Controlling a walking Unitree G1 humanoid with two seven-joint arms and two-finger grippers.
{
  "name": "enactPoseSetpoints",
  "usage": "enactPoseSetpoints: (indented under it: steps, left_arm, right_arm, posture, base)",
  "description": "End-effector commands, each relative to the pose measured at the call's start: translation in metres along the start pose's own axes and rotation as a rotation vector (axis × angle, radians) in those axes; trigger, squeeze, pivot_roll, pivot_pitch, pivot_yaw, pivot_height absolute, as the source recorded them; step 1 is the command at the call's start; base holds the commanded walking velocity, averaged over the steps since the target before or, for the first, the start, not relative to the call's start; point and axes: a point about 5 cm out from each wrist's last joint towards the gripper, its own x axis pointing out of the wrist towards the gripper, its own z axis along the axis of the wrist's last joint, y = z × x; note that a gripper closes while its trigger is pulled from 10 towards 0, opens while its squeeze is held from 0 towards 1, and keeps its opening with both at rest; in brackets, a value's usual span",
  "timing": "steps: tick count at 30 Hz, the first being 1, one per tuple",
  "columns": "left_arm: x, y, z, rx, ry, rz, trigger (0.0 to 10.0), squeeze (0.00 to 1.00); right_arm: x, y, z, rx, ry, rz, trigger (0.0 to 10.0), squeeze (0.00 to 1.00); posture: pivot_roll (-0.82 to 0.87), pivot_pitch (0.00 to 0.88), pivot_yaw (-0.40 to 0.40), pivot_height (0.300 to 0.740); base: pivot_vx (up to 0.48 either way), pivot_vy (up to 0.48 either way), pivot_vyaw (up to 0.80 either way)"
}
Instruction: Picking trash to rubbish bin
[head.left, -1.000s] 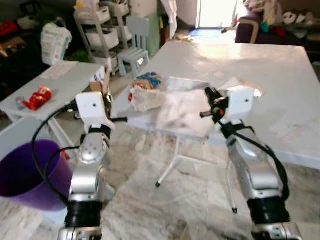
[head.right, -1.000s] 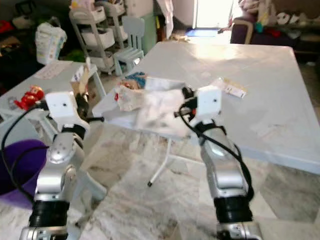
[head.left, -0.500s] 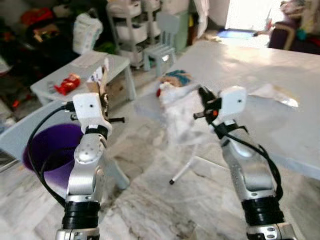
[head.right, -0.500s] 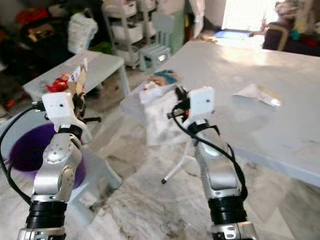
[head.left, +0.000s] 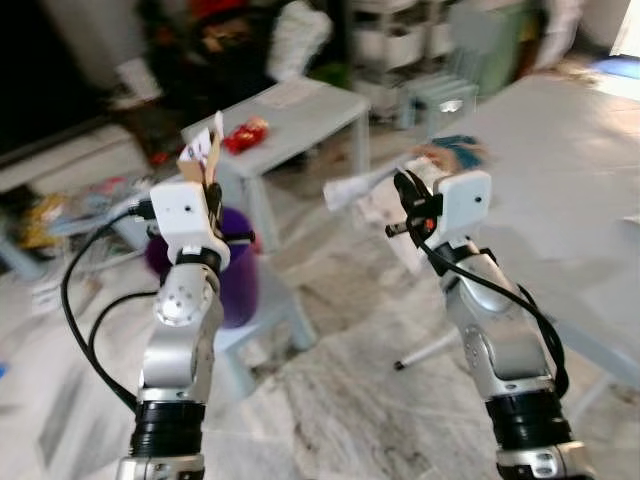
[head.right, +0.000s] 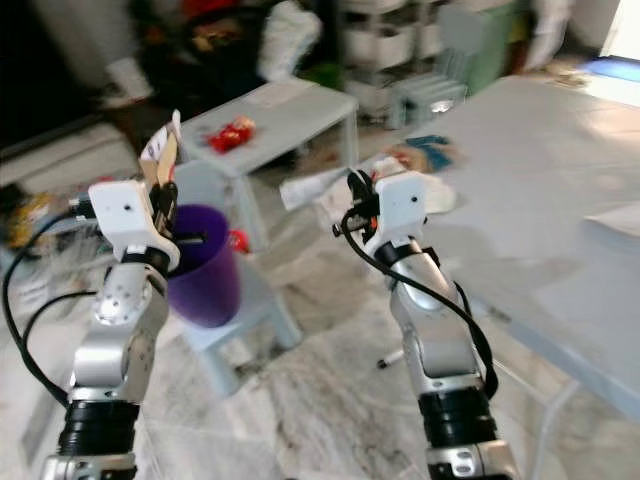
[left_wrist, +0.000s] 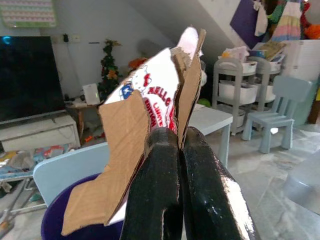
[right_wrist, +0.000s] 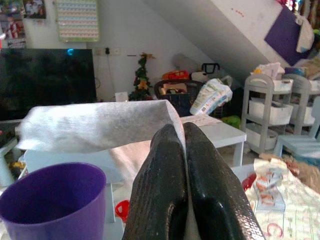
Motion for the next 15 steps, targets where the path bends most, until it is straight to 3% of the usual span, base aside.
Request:
enactPoseSetpoints:
  steps: [1, 14, 15]
  left_arm:
    - [0.0005, 0.0063, 0.002, 0.009, -0.003, 0.015, 10.0, 0.0]
    - [0.0, 0.0051, 0.0009, 0.0, 0.005, 0.004, 10.0, 0.0]
    - [0.0004, 0.0053, 0.0011, 0.0, 0.005, 0.003, 10.0, 0.0]
  right_arm:
    - [0.0026, 0.0045, 0.0066, 0.01, -0.03, 0.008, 0.0, 0.0]
    - [0.0033, 0.0073, 0.0073, 0.01, -0.035, 0.019, 0.0, 0.0]
    - [0.0036, 0.0068, 0.0075, 0.018, -0.037, 0.014, 0.0, 0.0]
  posture:
    - [-0.1, 0.0, 0.07, 0.74]
    - [-0.1, 0.0, 0.069, 0.74]
    - [-0.09, 0.0, 0.068, 0.74]
  base:
    - [0.0, 0.0, 0.79]
    - [0.0, 0.0, 0.78]
    - [0.0, 0.0, 0.0]
